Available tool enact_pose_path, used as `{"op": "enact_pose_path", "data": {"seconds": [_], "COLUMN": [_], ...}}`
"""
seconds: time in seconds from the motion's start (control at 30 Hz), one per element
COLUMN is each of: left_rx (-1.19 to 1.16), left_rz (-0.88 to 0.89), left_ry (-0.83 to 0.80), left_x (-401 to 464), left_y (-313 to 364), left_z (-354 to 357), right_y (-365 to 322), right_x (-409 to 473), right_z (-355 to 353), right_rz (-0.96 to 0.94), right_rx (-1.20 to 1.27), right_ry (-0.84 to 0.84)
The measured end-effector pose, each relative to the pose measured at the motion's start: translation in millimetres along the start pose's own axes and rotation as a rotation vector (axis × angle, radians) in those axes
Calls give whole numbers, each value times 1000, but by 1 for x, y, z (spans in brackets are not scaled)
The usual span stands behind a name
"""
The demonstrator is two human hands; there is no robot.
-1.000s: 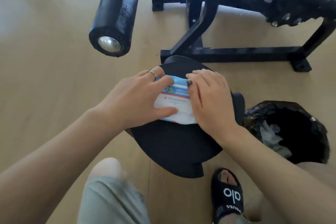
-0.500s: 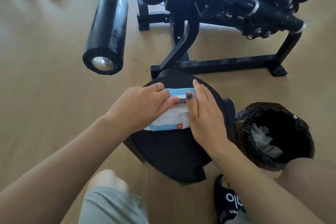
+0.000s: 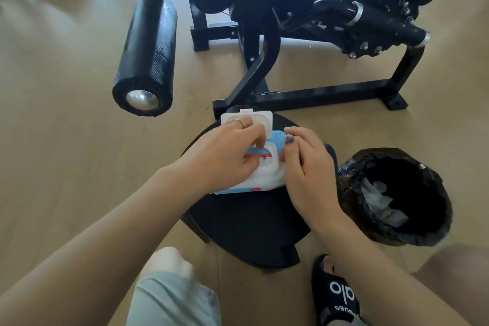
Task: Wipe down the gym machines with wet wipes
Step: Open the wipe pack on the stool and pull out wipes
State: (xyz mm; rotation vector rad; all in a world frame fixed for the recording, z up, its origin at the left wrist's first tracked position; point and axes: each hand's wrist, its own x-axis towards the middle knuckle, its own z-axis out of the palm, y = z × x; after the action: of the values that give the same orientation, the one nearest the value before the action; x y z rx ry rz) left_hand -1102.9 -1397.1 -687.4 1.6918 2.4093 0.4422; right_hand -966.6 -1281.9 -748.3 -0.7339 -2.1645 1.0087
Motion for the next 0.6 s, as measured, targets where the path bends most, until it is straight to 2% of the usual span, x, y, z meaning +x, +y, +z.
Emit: {"op": "enact_pose_path", "data": {"seconds": [0.17,0.37,0.6], "left_rx": [-194,-109,-16], "left_rz": [-50,5,81], "left_ry": [-139,-285,-249], "left_x": [2,6,12], "left_y": [-7,-7,-6], "left_z": [-2,-9,-10], "right_y": [2,-1,2], "right_x": [-2,-1,-3], "right_z": [-1,0,2], "right_rz": [47,17,-125], "right_rx": [21,40,-93], "right_ry": [-24,-20,-42]}}
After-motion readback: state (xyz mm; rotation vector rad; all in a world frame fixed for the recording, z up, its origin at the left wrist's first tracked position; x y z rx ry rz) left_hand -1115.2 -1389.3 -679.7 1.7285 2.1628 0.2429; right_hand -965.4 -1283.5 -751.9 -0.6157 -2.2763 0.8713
